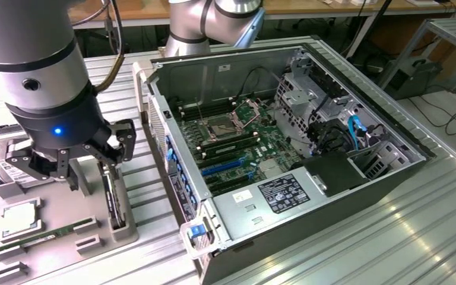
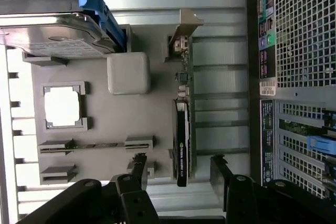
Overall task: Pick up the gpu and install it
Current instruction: 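Pick up the gpu and move the gpu toward the slot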
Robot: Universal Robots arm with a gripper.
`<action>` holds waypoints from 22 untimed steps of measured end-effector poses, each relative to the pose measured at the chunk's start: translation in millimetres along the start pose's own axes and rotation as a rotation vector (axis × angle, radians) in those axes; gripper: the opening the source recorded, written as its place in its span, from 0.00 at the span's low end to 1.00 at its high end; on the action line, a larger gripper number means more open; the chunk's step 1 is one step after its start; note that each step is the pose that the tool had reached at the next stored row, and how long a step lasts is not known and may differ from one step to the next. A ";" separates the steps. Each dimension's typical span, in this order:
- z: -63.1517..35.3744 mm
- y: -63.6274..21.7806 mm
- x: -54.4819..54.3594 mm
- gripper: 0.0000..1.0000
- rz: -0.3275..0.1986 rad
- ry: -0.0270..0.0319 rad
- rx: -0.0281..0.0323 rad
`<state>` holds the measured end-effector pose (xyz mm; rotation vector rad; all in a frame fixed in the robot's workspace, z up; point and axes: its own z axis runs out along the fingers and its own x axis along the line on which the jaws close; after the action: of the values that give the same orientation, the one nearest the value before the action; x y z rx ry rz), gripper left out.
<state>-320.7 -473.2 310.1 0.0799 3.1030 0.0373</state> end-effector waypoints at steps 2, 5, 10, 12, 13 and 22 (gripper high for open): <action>3.5 -0.1 0.1 0.60 0.009 -0.0002 0.0004; 10.4 -0.3 0.4 0.60 0.015 -0.0004 0.0008; 20.0 0.4 0.8 0.60 0.033 -0.0008 0.0029; 23.8 0.6 0.9 0.60 0.040 -0.0011 0.0030; 25.3 1.0 0.5 0.60 0.043 -0.0010 0.0032; 32.1 5.9 -3.8 0.60 0.044 -0.0003 0.0058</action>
<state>-315.3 -466.8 278.3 0.1490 3.1010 0.0295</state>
